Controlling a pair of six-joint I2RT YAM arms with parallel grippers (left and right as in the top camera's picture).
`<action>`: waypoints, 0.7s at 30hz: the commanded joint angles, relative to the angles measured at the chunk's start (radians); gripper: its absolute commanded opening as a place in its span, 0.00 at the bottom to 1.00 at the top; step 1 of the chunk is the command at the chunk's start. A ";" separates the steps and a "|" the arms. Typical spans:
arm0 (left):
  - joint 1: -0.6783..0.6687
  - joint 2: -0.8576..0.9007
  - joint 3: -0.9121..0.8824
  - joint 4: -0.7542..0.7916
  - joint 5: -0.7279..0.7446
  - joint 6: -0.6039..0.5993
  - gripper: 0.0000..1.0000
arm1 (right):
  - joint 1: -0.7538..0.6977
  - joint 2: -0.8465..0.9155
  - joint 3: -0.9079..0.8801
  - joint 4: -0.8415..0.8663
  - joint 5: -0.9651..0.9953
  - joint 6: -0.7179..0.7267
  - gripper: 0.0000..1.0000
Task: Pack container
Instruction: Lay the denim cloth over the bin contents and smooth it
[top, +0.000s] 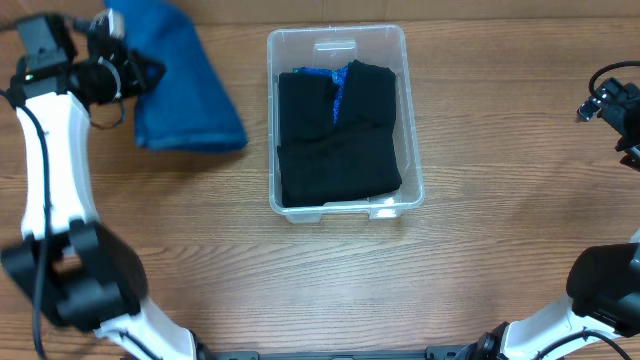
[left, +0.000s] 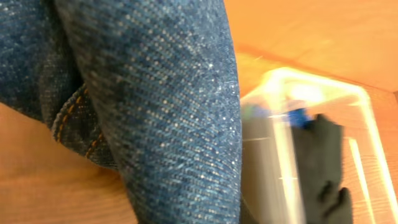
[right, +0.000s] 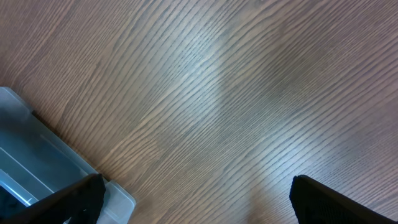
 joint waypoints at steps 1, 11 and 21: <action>-0.202 -0.285 0.028 0.045 -0.090 -0.018 0.04 | 0.003 -0.027 0.005 -0.002 0.002 -0.006 1.00; -0.836 -0.324 0.028 0.208 -0.642 -0.180 0.04 | 0.003 -0.027 0.005 -0.013 -0.002 -0.002 1.00; -0.887 -0.073 0.028 0.141 -0.772 -0.642 0.04 | 0.003 -0.027 0.005 -0.008 -0.020 0.002 1.00</action>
